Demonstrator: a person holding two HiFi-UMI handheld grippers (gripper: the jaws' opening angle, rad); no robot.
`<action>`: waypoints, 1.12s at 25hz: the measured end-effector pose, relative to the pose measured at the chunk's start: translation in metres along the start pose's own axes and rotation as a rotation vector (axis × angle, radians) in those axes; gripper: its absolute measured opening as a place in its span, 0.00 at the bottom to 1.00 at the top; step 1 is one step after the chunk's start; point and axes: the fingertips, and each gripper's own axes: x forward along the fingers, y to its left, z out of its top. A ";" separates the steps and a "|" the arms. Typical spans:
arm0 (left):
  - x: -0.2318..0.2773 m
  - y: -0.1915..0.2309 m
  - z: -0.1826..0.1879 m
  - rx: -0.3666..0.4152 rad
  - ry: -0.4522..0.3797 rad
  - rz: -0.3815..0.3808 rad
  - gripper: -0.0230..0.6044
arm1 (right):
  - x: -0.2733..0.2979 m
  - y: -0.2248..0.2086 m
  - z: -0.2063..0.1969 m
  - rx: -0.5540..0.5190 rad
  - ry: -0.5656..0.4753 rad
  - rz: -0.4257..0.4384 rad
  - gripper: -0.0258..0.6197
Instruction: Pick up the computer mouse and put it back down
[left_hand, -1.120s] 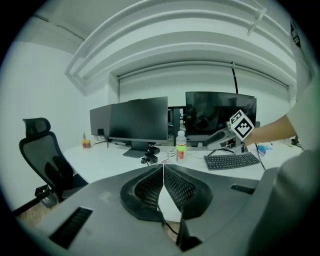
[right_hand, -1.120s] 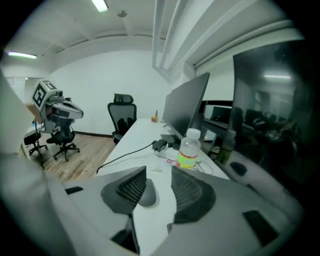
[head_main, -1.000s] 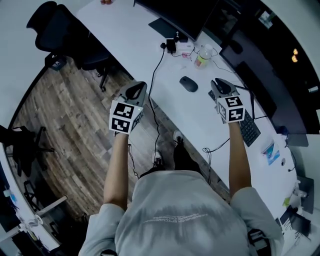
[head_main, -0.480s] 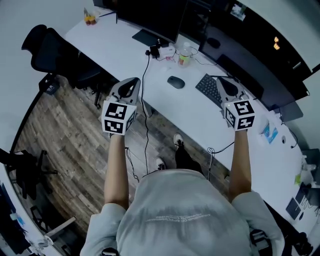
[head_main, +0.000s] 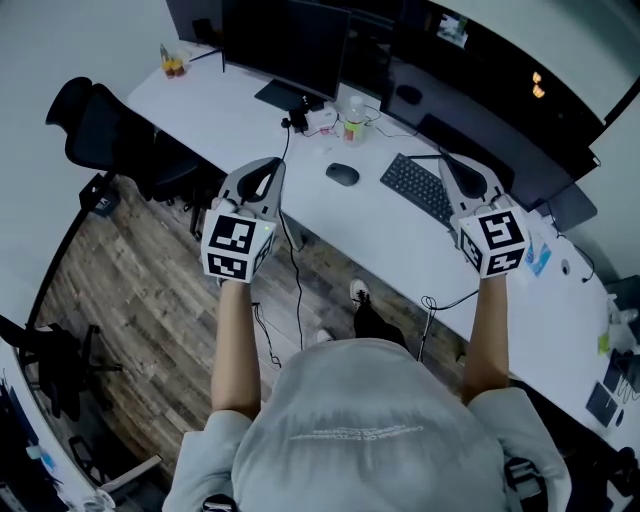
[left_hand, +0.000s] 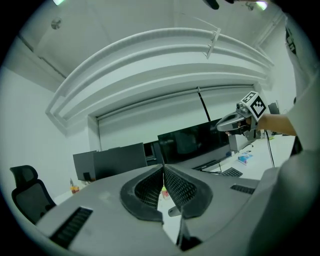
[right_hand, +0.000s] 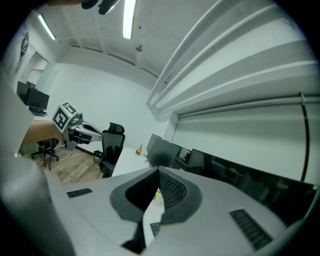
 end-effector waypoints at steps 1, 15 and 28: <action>-0.001 -0.002 0.005 0.004 -0.008 -0.001 0.06 | -0.004 0.001 0.004 -0.006 -0.007 0.000 0.04; -0.014 -0.012 0.027 0.043 -0.029 -0.003 0.06 | -0.011 0.020 0.018 -0.037 -0.024 0.026 0.04; -0.007 -0.010 0.023 0.040 -0.025 -0.013 0.06 | -0.002 0.020 0.014 -0.027 -0.015 0.019 0.04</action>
